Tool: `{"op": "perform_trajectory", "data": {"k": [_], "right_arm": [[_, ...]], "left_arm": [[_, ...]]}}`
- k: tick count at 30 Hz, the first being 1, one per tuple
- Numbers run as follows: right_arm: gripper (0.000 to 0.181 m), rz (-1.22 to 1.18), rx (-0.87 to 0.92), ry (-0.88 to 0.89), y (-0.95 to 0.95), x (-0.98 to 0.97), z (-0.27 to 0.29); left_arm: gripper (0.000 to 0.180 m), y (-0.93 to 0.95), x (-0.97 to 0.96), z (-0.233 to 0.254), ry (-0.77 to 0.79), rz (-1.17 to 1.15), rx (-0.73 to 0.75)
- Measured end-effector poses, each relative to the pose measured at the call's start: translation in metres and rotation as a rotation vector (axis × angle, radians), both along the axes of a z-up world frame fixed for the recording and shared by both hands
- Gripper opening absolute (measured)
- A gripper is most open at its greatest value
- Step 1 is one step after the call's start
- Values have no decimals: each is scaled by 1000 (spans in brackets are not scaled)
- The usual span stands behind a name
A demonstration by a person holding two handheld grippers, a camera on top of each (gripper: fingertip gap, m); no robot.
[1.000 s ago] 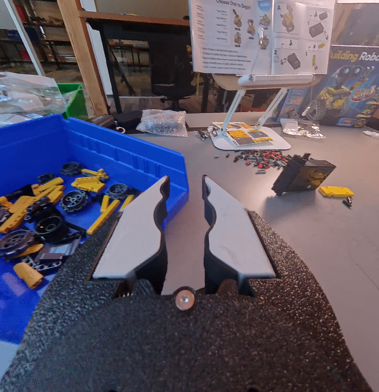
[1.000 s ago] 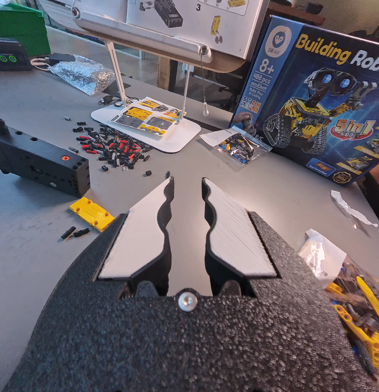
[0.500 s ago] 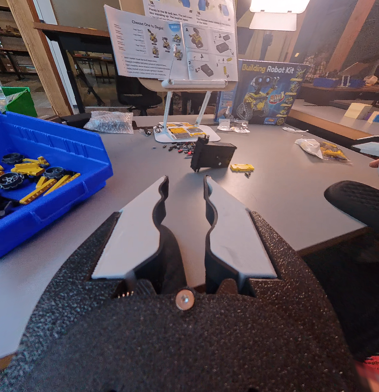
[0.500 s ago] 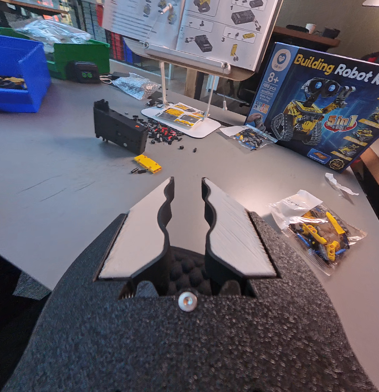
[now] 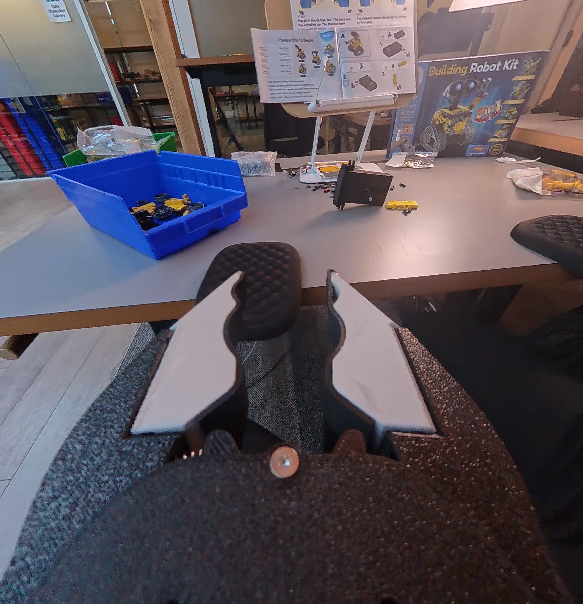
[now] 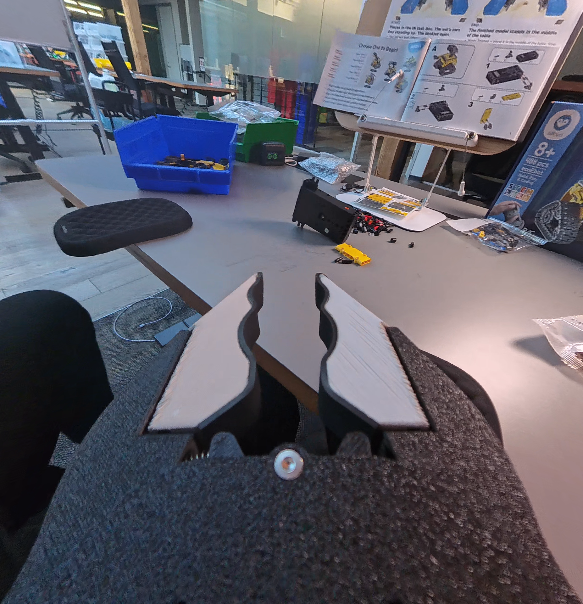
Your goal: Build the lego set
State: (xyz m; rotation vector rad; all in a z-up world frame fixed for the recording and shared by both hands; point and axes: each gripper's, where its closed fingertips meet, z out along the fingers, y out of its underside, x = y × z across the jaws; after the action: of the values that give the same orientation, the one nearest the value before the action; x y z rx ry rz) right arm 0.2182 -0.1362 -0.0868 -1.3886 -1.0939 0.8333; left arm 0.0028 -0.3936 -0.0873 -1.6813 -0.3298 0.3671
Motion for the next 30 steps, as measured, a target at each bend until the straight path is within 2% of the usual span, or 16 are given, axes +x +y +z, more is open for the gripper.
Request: {"op": "perform_trajectory", "data": {"k": [4,6,13,18,22,26,30], "right_arm": [[30,44,-14,-3,-11,-16,-1],[31,73,-27,-24,-16,-32,-7],[33,174,-42,-47,-26,-134,-23],[33,222,27,-100,-13,-215,-20],[33,216,14,-156,5,-254,1],[32,211,-40,-228,12,-270,36],[31,215,-48,-284,21,-265,98]], "left_arm": [[66,2,-11,1,-21,-35,9],[68,9,-21,-3,-29,-46,5],[55,51,-96,0,79,-97,92],[48,67,-182,40,198,-137,195],[47,91,-233,69,221,-126,175],[47,120,-240,110,96,-139,109],[48,142,-213,167,-77,-165,38]]}}
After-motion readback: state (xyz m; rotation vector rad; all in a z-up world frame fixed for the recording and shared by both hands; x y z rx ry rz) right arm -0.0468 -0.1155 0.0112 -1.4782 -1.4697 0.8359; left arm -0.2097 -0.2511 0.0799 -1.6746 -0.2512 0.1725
